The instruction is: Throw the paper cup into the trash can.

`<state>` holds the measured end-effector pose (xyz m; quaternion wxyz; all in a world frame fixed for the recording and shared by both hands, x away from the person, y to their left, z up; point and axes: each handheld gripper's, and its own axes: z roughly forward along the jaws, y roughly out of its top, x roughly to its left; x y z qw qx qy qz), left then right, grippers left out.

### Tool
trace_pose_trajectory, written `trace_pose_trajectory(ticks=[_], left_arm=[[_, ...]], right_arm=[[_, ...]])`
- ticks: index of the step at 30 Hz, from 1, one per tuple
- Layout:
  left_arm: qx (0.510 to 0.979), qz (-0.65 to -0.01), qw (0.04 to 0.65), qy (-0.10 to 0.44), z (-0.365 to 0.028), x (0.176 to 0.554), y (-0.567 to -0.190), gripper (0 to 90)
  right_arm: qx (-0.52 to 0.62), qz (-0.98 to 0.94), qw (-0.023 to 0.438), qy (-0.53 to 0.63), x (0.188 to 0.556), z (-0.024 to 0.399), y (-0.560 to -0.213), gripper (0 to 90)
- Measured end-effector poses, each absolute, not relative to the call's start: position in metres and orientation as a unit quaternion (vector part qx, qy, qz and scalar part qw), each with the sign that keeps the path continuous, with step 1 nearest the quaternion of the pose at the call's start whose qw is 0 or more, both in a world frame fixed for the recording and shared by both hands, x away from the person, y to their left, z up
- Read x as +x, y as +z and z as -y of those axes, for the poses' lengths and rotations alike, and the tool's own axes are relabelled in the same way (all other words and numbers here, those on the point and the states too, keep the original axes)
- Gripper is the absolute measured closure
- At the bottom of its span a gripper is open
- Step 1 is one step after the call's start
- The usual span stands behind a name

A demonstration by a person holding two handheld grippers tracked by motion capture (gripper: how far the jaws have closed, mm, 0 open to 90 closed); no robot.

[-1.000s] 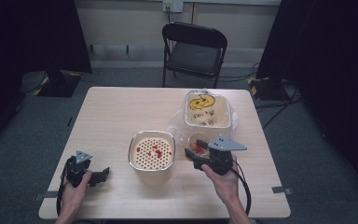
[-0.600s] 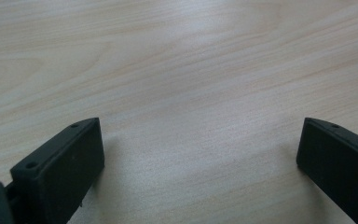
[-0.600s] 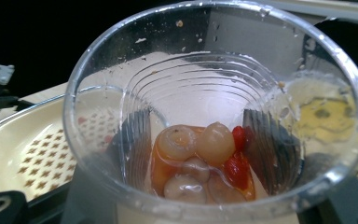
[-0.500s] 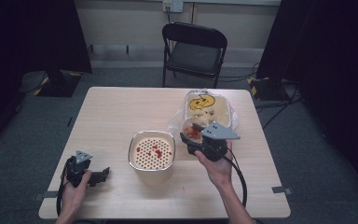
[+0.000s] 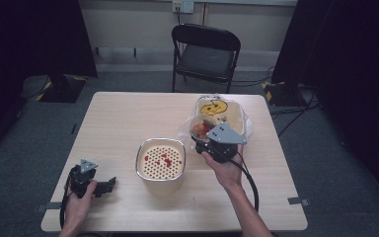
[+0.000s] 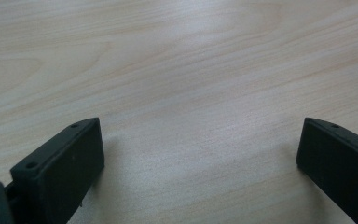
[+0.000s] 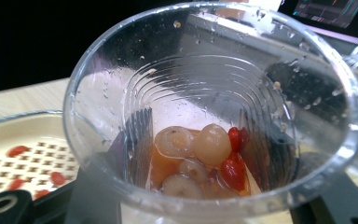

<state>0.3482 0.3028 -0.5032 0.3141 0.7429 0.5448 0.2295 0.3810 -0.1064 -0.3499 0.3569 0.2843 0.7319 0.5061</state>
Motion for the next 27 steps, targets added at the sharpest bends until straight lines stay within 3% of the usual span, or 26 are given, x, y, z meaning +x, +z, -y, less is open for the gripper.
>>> trace_pose_trajectory(ticks=[27], left_arm=[[0.744, -0.544, 0.313, 0.229, -0.303, 0.348, -0.503, 0.1]], right_arm=[[0.108, -0.793, 0.520, 0.297, 0.376, 0.042, -0.348, 47.5]])
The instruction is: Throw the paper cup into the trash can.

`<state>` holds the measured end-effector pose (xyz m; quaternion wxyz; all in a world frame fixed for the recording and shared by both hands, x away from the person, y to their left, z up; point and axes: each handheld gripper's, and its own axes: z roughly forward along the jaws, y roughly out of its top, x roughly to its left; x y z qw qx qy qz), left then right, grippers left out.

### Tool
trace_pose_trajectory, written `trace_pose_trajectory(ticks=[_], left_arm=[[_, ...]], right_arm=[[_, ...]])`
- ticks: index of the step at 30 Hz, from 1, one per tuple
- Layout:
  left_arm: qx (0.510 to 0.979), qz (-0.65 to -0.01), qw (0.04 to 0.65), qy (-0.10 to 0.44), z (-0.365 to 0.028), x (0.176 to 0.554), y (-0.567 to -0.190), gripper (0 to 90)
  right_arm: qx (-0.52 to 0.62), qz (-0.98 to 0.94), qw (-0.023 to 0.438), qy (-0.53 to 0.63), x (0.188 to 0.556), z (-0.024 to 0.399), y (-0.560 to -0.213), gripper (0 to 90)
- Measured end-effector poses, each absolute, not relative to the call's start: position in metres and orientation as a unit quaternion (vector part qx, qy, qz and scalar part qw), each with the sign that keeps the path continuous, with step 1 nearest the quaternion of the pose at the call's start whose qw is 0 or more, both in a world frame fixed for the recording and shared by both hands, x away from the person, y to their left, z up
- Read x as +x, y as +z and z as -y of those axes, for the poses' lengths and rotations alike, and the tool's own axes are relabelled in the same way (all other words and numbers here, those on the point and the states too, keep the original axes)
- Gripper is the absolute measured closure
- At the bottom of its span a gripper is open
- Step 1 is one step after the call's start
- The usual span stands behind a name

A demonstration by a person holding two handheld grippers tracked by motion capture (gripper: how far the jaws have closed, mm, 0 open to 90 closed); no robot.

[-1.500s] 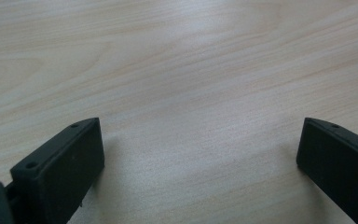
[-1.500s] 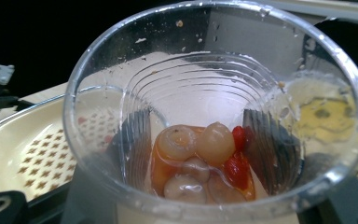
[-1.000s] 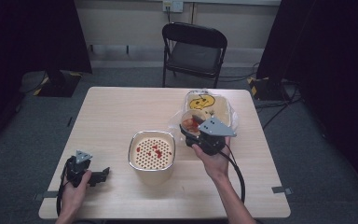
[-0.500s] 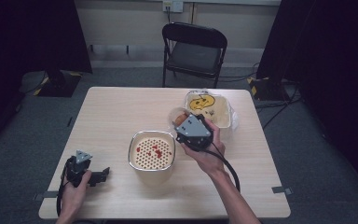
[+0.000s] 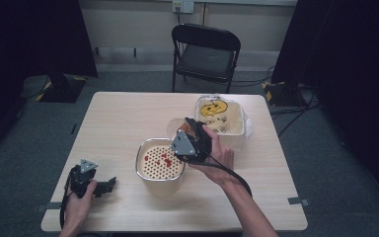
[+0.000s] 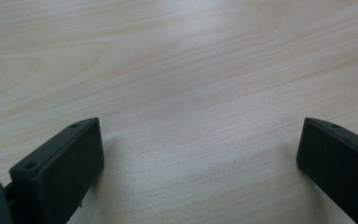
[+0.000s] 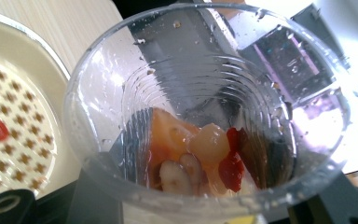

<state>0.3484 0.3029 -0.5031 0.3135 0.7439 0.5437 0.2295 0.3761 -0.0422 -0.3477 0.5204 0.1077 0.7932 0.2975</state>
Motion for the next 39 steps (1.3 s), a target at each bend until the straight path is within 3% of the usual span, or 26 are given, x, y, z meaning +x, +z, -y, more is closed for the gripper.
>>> trace_pose_trajectory(ticks=[39], left_arm=[[0.745, -0.543, 0.313, 0.229, -0.303, 0.348, -0.503, 0.1]], right_arm=[[-0.155, -0.724, 0.672, -0.008, 0.362, 0.003, -0.364, 48.3]])
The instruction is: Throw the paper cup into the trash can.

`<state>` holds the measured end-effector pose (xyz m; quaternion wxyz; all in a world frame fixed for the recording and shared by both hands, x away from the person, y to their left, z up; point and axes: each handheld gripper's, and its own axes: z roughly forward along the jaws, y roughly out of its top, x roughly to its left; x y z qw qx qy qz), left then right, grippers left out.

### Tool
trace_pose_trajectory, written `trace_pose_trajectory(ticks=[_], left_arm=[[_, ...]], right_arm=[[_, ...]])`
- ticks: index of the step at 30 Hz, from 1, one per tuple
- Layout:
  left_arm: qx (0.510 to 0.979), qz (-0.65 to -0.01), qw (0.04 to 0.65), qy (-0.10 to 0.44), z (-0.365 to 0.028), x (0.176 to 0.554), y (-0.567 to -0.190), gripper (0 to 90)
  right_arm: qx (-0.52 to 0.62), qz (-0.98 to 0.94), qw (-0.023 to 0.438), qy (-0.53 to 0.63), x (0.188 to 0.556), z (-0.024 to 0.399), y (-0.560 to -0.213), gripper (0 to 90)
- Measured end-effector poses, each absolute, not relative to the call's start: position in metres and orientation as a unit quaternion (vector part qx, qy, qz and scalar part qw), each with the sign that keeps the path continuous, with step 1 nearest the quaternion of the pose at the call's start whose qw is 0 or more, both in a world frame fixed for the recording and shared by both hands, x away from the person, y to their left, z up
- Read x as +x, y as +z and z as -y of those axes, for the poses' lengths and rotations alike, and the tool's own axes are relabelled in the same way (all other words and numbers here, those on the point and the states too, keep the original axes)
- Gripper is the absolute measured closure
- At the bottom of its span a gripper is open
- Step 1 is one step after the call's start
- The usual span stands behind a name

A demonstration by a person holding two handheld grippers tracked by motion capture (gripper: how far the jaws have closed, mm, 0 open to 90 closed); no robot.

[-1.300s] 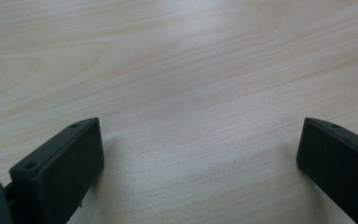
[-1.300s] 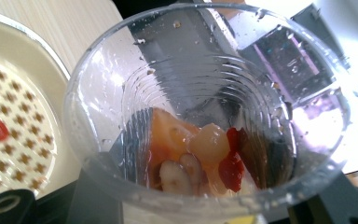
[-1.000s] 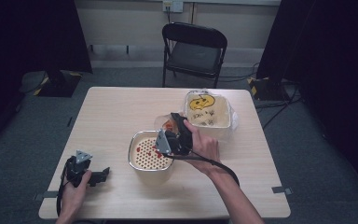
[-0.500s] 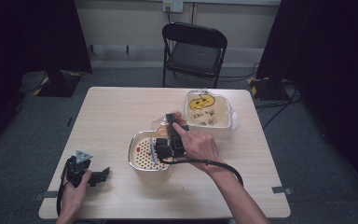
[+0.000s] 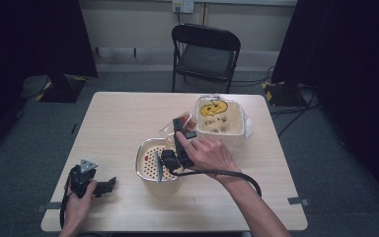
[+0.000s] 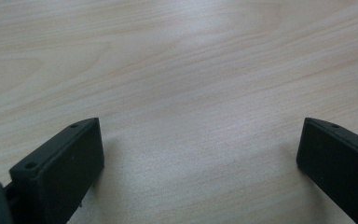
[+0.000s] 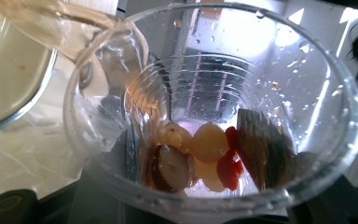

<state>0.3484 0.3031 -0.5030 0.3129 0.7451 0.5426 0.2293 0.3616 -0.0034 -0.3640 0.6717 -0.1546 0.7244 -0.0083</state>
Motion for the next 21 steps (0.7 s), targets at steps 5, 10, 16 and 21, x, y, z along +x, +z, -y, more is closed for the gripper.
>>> trace_pose_trajectory(ticks=[5, 10, 16, 21], left_arm=[[0.744, -0.544, 0.313, 0.229, -0.3029, 0.3483, -0.5031, 0.1], [0.746, -0.542, 0.313, 0.229, -0.3029, 0.3484, -0.5030, 0.2], [0.745, -0.542, 0.313, 0.229, -0.3029, 0.3484, -0.5030, 0.2], [0.746, -0.542, 0.313, 0.229, -0.3030, 0.3484, -0.5029, 0.2]], right_arm=[[-0.185, -0.708, 0.680, -0.049, 0.3586, 0.0009, -0.3688, 48.4], [-0.220, -0.691, 0.684, -0.081, 0.3579, -0.0012, -0.3724, 48.4], [-0.256, -0.662, 0.695, -0.117, 0.3552, -0.0033, -0.3711, 48.2], [-0.279, -0.645, 0.697, -0.144, 0.3524, -0.0029, -0.3717, 48.1]])
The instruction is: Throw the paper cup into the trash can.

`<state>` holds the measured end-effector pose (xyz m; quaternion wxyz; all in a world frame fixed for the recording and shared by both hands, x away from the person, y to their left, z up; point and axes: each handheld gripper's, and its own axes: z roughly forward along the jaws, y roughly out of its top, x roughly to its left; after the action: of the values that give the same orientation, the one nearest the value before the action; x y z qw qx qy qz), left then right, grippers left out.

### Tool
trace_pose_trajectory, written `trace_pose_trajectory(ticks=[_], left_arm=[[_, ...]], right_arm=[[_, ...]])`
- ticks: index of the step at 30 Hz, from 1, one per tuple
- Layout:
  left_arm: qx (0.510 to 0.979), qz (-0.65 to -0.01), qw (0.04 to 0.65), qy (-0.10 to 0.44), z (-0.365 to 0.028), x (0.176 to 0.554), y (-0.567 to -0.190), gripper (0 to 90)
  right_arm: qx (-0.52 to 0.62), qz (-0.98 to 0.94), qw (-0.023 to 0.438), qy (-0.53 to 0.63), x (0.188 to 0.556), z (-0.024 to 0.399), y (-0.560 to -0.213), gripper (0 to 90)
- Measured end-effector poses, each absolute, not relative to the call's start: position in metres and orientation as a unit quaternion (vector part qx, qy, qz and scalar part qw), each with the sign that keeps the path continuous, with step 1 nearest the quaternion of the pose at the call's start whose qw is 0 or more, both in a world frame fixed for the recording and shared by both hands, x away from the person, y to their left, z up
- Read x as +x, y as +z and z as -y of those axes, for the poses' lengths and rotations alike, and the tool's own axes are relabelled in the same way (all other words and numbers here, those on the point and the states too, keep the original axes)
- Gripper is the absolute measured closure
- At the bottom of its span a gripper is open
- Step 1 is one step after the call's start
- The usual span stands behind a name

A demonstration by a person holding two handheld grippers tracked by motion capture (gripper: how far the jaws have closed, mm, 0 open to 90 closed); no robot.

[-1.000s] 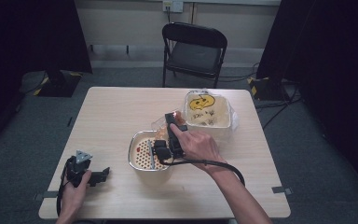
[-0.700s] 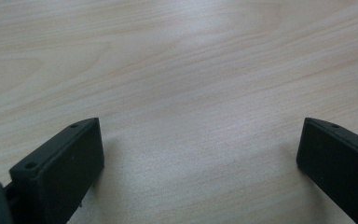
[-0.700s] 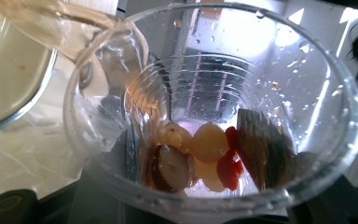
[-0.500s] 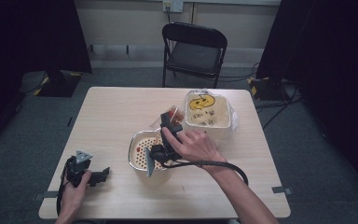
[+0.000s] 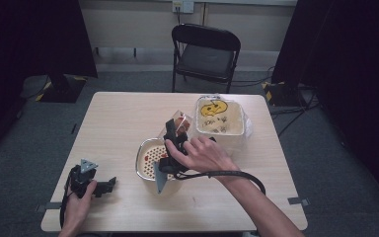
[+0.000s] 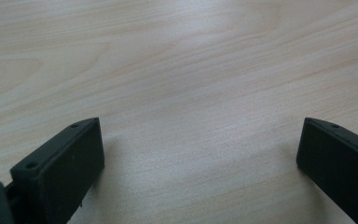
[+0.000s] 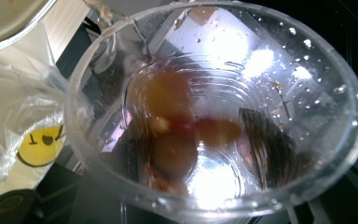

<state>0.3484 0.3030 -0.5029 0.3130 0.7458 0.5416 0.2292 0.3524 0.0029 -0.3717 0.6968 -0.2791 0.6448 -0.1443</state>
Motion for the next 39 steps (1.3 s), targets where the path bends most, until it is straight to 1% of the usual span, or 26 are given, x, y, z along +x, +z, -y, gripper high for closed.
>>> trace_pose_trajectory(ticks=[7, 11, 18, 27, 33, 34, 39], left_arm=[[0.746, -0.541, 0.313, 0.230, -0.303, 0.348, -0.503, 0.2], [0.745, -0.542, 0.313, 0.229, -0.303, 0.348, -0.503, 0.2], [0.746, -0.541, 0.313, 0.229, -0.303, 0.348, -0.503, 0.2], [0.746, -0.541, 0.313, 0.229, -0.303, 0.348, -0.503, 0.2], [0.747, -0.540, 0.312, 0.229, -0.303, 0.348, -0.503, 0.2], [0.745, -0.543, 0.314, 0.229, -0.303, 0.348, -0.503, 0.2], [0.745, -0.542, 0.313, 0.229, -0.303, 0.348, -0.503, 0.2]], right_arm=[[-0.293, -0.629, 0.701, -0.164, 0.353, -0.002, -0.365, 48.3], [-0.307, -0.618, 0.703, -0.168, 0.353, -0.001, -0.367, 48.5], [-0.328, -0.591, 0.706, -0.212, 0.349, 0.000, -0.364, 49.0], [-0.326, -0.582, 0.718, -0.200, 0.346, -0.001, -0.365, 50.1], [-0.293, -0.600, 0.729, -0.150, 0.347, 0.000, -0.368, 50.7], [-0.253, -0.643, 0.716, -0.099, 0.346, 0.002, -0.366, 50.7], [-0.151, -0.712, 0.686, 0.029, 0.349, 0.006, -0.354, 50.9]])
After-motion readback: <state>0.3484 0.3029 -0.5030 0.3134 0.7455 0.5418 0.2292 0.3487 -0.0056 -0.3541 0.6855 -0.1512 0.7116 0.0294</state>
